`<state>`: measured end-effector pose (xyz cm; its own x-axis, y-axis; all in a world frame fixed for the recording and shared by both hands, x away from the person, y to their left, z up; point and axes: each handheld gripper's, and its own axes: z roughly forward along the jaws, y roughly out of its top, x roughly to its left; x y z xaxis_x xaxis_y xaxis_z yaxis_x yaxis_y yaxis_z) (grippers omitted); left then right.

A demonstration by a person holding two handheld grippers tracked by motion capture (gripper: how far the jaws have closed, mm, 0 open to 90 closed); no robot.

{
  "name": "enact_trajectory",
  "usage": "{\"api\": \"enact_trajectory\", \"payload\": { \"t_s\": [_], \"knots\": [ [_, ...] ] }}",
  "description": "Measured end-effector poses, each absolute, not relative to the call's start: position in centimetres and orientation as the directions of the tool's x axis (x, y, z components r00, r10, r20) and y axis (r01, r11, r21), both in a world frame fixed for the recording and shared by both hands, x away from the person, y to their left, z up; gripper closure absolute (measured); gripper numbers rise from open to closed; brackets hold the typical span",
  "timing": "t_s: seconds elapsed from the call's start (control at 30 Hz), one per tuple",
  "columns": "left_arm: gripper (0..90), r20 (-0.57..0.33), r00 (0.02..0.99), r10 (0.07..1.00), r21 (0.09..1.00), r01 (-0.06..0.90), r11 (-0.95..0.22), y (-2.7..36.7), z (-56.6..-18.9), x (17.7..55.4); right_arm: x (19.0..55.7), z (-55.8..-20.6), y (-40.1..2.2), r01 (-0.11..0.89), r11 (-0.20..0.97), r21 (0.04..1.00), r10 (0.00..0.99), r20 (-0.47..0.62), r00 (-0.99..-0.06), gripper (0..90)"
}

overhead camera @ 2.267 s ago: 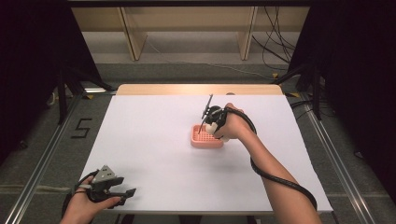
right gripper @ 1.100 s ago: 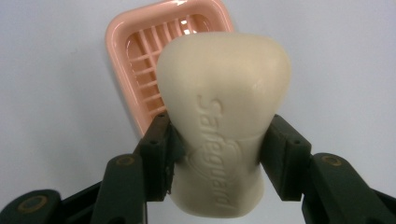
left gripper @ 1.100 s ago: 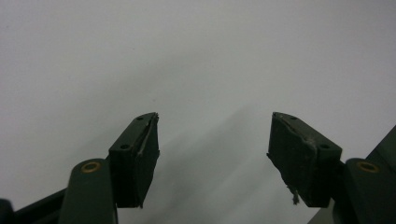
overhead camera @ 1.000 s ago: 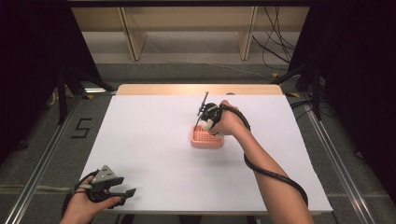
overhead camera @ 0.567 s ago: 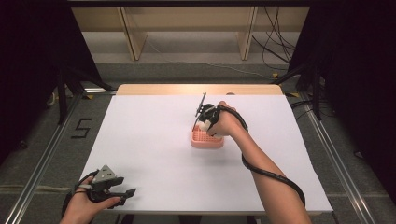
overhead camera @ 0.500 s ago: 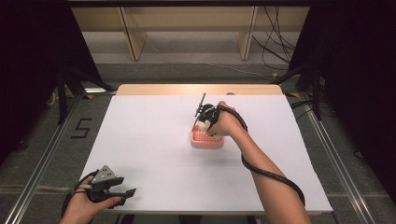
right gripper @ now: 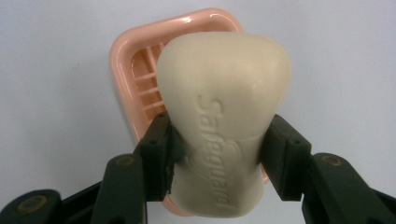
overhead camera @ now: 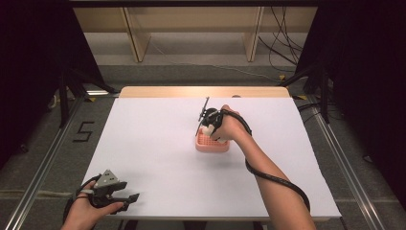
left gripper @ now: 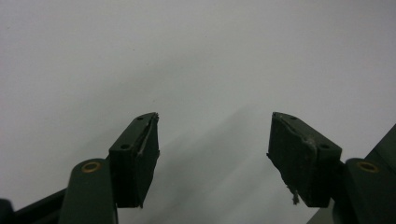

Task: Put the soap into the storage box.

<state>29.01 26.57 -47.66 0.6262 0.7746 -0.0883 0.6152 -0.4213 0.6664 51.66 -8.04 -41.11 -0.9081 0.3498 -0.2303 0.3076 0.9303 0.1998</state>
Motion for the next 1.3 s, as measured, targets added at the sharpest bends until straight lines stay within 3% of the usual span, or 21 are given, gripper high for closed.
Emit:
{"api": "enact_trajectory", "payload": {
  "t_s": [1.3],
  "knots": [
    [33.1,-0.081,0.618,0.782,0.675,0.611,-0.413,26.5,-47.8,29.1,52.2,-42.9,-7.9,0.301,0.929,0.215,0.345,-0.213,-0.914,50.1]
  ]
}}
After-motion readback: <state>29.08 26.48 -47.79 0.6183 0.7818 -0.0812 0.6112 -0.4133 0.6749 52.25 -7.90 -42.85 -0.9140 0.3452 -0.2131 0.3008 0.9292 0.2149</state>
